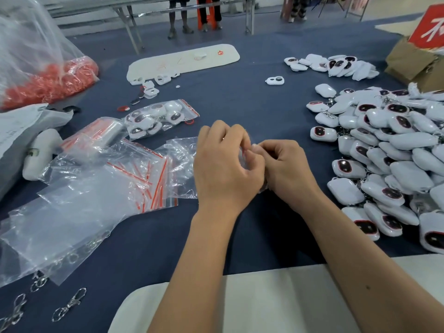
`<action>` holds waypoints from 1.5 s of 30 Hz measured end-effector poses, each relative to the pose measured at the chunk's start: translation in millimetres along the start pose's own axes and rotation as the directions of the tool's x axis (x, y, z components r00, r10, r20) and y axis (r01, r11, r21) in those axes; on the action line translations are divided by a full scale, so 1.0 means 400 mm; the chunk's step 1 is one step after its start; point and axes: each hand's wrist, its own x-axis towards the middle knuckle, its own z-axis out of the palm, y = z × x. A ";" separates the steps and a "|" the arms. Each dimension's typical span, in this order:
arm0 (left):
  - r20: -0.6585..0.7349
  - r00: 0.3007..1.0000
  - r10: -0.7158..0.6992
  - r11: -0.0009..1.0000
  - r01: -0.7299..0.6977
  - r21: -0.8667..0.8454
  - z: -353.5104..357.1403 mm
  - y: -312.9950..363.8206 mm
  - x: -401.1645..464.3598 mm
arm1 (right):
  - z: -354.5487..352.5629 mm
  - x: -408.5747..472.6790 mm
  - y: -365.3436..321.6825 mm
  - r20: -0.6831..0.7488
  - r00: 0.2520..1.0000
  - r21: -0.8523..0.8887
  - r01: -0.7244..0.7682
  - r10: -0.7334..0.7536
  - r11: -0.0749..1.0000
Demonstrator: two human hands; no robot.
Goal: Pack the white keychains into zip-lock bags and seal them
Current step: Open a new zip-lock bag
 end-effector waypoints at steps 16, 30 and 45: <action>0.333 0.796 -0.505 0.815 0.313 0.488 0.004 -0.088 -0.021 | 0.016 -0.005 0.007 -0.228 0.971 -0.124 0.051 -0.078 0.991; 0.422 0.847 -0.323 0.946 0.274 0.175 0.007 -0.088 -0.008 | 0.013 -0.004 0.001 -0.107 0.994 0.006 -0.031 0.031 1.000; 0.158 0.752 -0.640 0.679 0.457 0.574 0.001 -0.048 -0.019 | -0.051 0.017 0.026 -0.351 0.922 -0.677 -0.129 -0.164 0.725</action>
